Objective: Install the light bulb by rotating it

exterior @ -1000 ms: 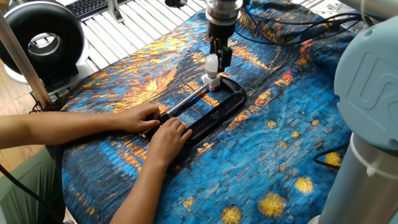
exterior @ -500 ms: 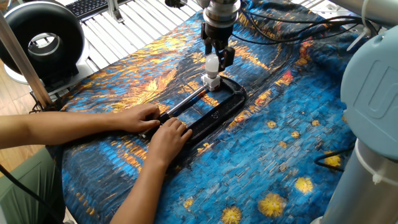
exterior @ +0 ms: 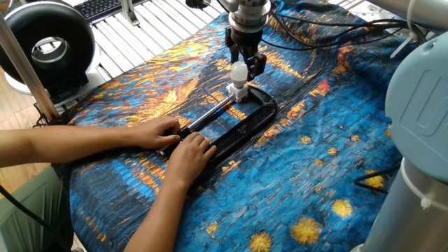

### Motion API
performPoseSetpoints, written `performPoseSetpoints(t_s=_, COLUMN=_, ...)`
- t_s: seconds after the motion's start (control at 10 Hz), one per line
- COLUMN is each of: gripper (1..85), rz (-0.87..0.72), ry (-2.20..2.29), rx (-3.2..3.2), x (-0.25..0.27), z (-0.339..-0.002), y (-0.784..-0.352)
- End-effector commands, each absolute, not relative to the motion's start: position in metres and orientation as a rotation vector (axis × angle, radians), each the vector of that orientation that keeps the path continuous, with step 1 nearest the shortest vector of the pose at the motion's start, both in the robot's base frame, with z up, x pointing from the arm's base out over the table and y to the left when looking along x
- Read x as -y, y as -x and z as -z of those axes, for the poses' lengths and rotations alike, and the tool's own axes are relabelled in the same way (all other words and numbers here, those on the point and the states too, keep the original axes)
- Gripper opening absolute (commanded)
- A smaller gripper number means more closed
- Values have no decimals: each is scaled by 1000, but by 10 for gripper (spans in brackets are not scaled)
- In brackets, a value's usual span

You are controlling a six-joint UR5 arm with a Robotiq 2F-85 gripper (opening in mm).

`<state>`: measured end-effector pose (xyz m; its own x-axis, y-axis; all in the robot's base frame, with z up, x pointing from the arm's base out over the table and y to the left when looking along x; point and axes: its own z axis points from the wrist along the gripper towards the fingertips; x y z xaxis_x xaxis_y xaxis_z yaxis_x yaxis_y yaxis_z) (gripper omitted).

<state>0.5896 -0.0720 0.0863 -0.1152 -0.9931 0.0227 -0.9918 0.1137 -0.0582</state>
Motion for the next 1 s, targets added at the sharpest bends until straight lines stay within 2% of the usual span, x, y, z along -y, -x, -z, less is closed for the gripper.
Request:
performPoseSetpoints(t_s=0.0, gripper=707, rz=67, ry=2089, rx=-2302, x=67, z=-87, y=-589)
performPoseSetpoints(t_s=0.4, gripper=703, rz=43, ry=2088, rx=-2299, x=63, z=-87, y=-587)
performPoseSetpoints(t_s=0.9, gripper=593, rz=75, ry=2068, rx=-2318, x=68, z=-87, y=-590)
